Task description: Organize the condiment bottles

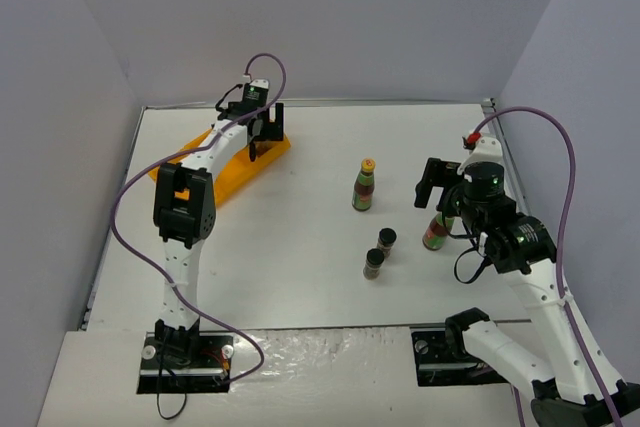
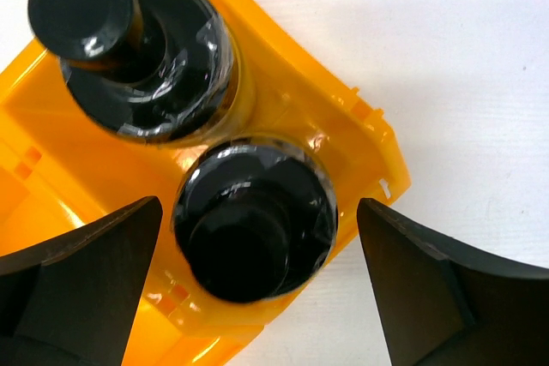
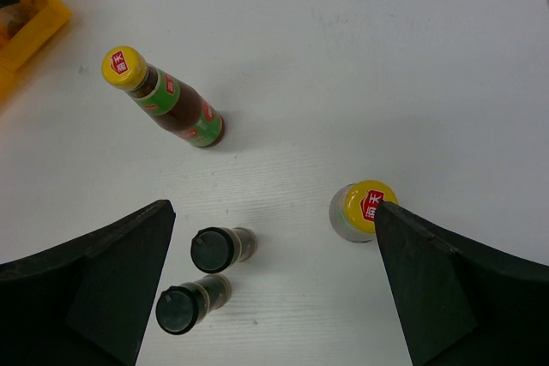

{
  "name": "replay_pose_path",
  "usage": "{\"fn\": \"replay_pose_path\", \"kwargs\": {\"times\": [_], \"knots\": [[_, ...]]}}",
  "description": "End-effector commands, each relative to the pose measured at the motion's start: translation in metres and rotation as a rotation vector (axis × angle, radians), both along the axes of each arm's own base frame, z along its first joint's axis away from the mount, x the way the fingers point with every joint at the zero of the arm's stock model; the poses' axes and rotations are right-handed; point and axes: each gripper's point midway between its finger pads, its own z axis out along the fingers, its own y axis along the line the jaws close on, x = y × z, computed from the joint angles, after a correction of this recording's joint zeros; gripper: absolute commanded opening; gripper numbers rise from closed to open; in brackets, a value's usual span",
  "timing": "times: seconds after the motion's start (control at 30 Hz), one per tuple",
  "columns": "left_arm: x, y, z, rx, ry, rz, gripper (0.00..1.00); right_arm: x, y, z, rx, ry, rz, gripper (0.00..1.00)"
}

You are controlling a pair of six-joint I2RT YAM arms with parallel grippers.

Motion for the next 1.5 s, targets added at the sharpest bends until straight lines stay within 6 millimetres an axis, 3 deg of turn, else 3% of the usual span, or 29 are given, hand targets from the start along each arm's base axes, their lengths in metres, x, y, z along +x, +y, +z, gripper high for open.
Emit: {"fn": "replay_pose_path", "kwargs": {"times": [0.0, 0.13, 0.27, 0.4, 0.6, 0.7, 0.87, 1.07, 1.47], "knots": [[-0.006, -0.008, 0.1, -0.046, -0.189, -0.012, 0.95, 0.002, -0.002, 0.013, -0.004, -0.052, -0.007, 1.0], [-0.03, -0.02, 0.132, -0.042, -0.215, -0.029, 0.95, 0.001, -0.003, 0.015, -0.007, -0.056, -0.014, 1.0], [-0.064, -0.038, 0.142, -0.015, -0.209, -0.059, 0.95, 0.0, -0.004, 0.015, -0.003, -0.058, -0.016, 1.0], [-0.116, -0.065, 0.156, -0.023, -0.204, -0.103, 0.95, 0.0, -0.003, 0.021, 0.017, -0.068, -0.023, 1.0], [-0.225, -0.136, 0.13, -0.058, -0.166, -0.282, 0.95, 0.003, 0.005, 0.022, 0.073, -0.061, -0.022, 1.0], [-0.27, -0.161, 0.115, -0.064, -0.146, -0.373, 0.95, 0.003, 0.008, 0.019, 0.083, -0.053, -0.016, 1.0], [-0.328, -0.203, 0.11, -0.07, -0.141, -0.511, 0.95, 0.003, 0.004, 0.016, 0.07, -0.051, -0.033, 1.0], [-0.359, -0.228, 0.109, -0.135, -0.119, -0.569, 0.95, 0.002, 0.004, 0.006, 0.07, -0.03, -0.038, 1.0], [-0.373, -0.277, 0.077, -0.174, -0.079, -0.624, 0.96, -0.001, 0.0, 0.006, 0.067, -0.039, -0.05, 1.0]]}}
